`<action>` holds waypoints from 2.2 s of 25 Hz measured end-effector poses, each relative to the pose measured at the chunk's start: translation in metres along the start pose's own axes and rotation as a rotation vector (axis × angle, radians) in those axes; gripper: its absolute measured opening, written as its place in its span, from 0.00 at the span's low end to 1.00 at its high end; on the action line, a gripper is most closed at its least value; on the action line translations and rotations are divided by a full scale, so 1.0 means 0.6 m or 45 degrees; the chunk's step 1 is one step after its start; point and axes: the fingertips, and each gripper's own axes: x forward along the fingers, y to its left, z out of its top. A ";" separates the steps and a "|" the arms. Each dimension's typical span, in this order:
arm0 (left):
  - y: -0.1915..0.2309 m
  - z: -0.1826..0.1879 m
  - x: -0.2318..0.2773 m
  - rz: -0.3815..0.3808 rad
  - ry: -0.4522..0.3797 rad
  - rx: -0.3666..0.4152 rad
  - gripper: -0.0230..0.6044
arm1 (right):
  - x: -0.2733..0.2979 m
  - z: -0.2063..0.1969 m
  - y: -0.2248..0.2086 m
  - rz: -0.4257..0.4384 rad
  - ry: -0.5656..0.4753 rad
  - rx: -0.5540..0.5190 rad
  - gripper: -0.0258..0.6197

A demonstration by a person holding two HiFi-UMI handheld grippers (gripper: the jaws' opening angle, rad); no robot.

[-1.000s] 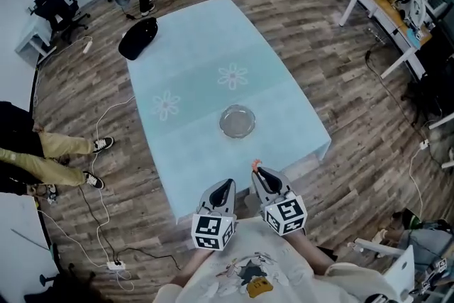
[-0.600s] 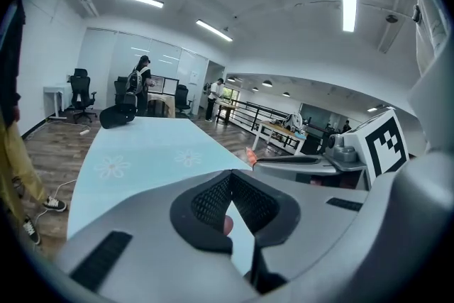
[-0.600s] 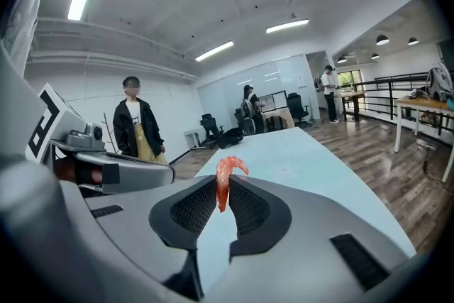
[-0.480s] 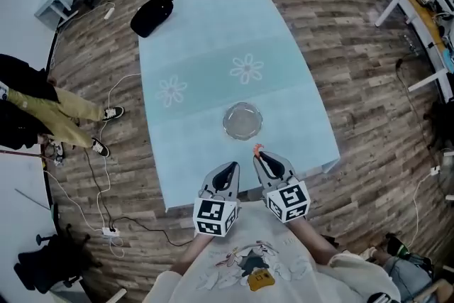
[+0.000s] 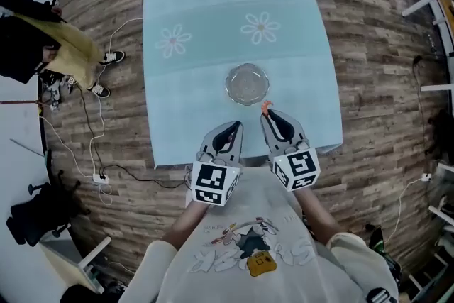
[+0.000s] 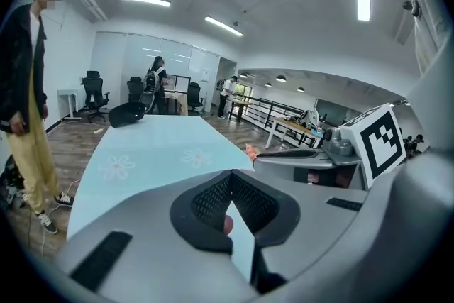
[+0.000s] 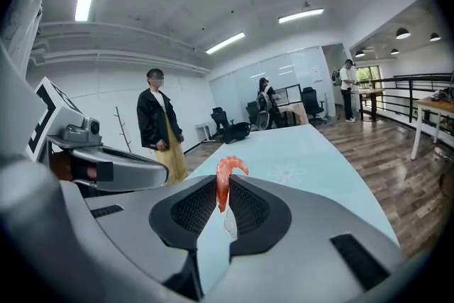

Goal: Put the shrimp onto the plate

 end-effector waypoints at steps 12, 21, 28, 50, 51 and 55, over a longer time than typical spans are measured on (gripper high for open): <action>0.037 -0.026 0.044 -0.073 0.016 -0.016 0.05 | 0.065 -0.036 0.005 -0.002 0.092 -0.109 0.15; 0.068 -0.066 0.072 -0.085 0.067 -0.062 0.05 | 0.094 -0.077 -0.014 -0.025 0.171 -0.089 0.15; 0.090 -0.093 0.101 -0.078 0.098 -0.071 0.05 | 0.133 -0.109 -0.029 -0.029 0.218 -0.083 0.15; 0.133 -0.185 0.217 -0.086 0.253 -0.125 0.05 | 0.231 -0.187 -0.086 -0.033 0.328 0.012 0.15; 0.135 -0.187 0.221 -0.086 0.257 -0.132 0.05 | 0.234 -0.191 -0.087 -0.033 0.335 0.014 0.15; 0.136 -0.201 0.223 -0.092 0.264 -0.155 0.05 | 0.241 -0.211 -0.084 -0.031 0.359 0.003 0.15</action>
